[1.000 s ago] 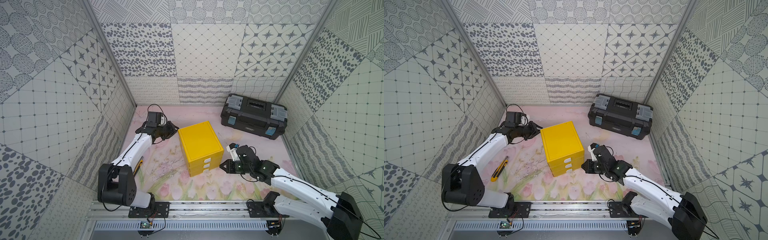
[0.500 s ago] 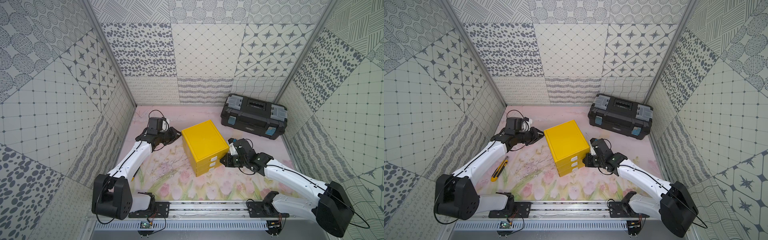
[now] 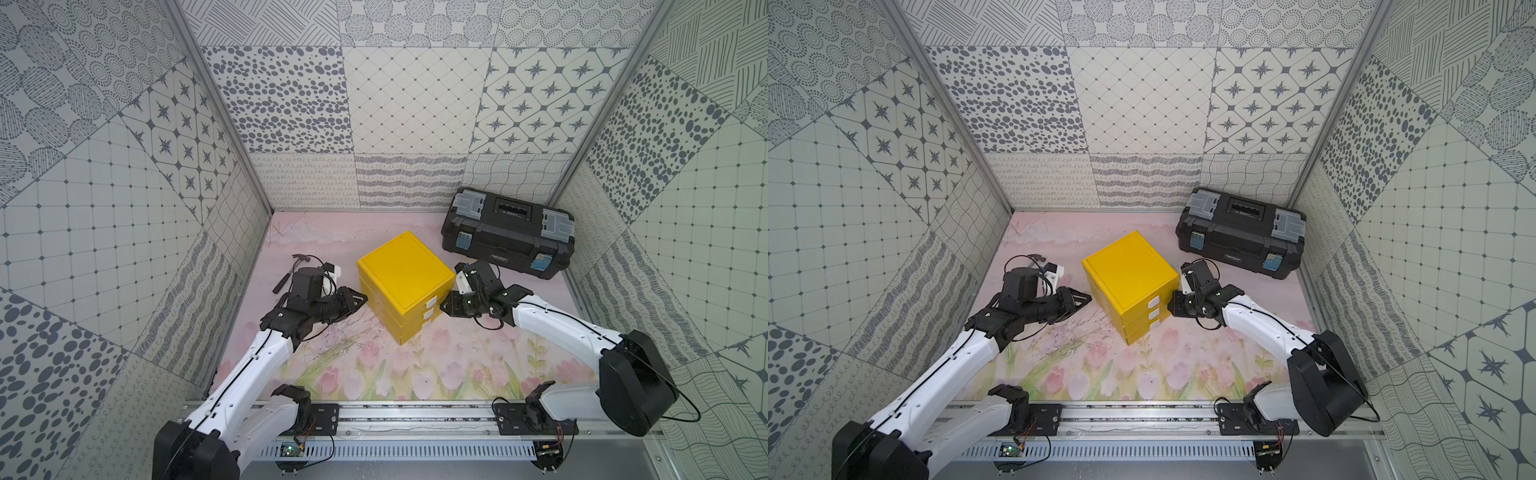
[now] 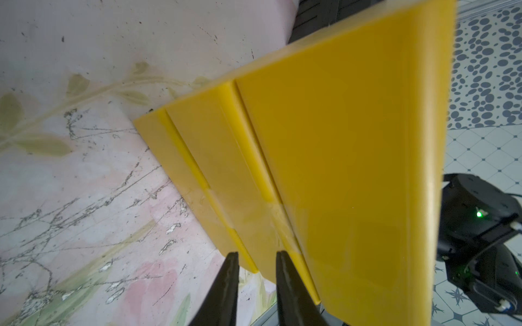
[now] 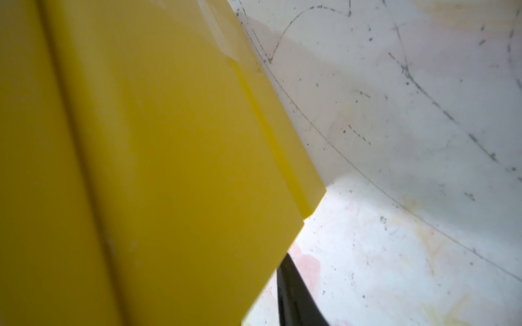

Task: Take the seed bags out of the drawer
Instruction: Adjust the storage box at the center of the board.

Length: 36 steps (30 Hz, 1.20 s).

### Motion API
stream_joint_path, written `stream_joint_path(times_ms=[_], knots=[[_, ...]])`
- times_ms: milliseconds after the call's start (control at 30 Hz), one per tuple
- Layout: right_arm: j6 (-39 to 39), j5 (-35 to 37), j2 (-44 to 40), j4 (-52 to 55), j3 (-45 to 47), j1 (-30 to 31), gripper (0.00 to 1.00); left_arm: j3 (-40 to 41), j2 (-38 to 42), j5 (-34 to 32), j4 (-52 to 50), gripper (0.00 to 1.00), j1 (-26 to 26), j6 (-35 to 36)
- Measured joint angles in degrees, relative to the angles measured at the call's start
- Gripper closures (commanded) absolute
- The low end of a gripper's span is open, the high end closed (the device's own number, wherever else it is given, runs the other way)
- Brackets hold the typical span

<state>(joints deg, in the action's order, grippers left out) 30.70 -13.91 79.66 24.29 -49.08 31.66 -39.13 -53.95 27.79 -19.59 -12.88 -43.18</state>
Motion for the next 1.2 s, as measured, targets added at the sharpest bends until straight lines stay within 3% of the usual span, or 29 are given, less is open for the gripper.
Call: stream_joint_path(times_ms=[300, 533, 933, 1200], knots=[[-3.02, 0.17, 10.99, 0.57, -10.86, -1.49, 0.52, -1.70, 17.22, -7.04, -13.29, 0.68, -0.57, -1.64], [-2.86, 0.46, 20.61, 0.28, -21.09, -1.53, 0.50, -9.88, 20.26, -14.91, -22.32, 0.67, -0.61, -0.74], [2.16, -2.47, 31.82, -2.23, -33.57, -1.66, 0.41, -21.66, 4.24, -26.40, -24.57, 0.60, 0.44, 2.60], [5.18, -5.33, 32.68, -6.01, -33.77, -3.32, 0.39, -30.10, -11.56, -27.39, -20.96, 0.63, 11.32, 4.31]])
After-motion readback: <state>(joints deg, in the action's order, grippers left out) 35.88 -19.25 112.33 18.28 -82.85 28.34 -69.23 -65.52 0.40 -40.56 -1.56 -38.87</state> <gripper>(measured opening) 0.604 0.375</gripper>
